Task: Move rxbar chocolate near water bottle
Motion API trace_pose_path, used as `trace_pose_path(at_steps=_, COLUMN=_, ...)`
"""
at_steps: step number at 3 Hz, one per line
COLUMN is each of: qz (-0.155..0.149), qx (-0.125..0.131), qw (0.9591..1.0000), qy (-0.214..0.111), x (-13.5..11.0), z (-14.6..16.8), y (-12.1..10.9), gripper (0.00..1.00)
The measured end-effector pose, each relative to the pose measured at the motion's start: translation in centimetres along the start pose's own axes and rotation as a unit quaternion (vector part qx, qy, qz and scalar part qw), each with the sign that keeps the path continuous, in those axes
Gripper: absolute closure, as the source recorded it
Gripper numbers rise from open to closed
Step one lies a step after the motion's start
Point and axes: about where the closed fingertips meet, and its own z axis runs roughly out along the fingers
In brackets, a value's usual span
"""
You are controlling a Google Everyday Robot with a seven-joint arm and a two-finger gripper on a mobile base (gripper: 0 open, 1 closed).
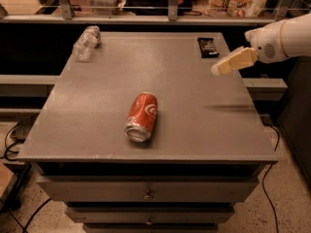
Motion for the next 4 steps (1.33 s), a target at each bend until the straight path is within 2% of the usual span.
trace_pose_path(at_steps=1, qz=0.034, qx=-0.016, qw=0.998, qy=-0.051, x=-0.9, z=4.2, y=-0.8, gripper=0.0)
trace_pose_path(at_steps=2, qz=0.058, qx=-0.025, qw=0.9948, qy=-0.08, x=-1.3, z=7.6, y=-1.6, gripper=0.0)
trace_pose_path(at_steps=3, qz=0.071, qx=-0.029, qw=0.9923, qy=-0.097, x=-1.6, z=9.5, y=-2.0, gripper=0.0)
trace_pose_path(at_steps=4, qz=0.127, qx=0.021, qw=0.9812, qy=-0.144, x=-2.0, z=13.5, y=-6.2, gripper=0.0)
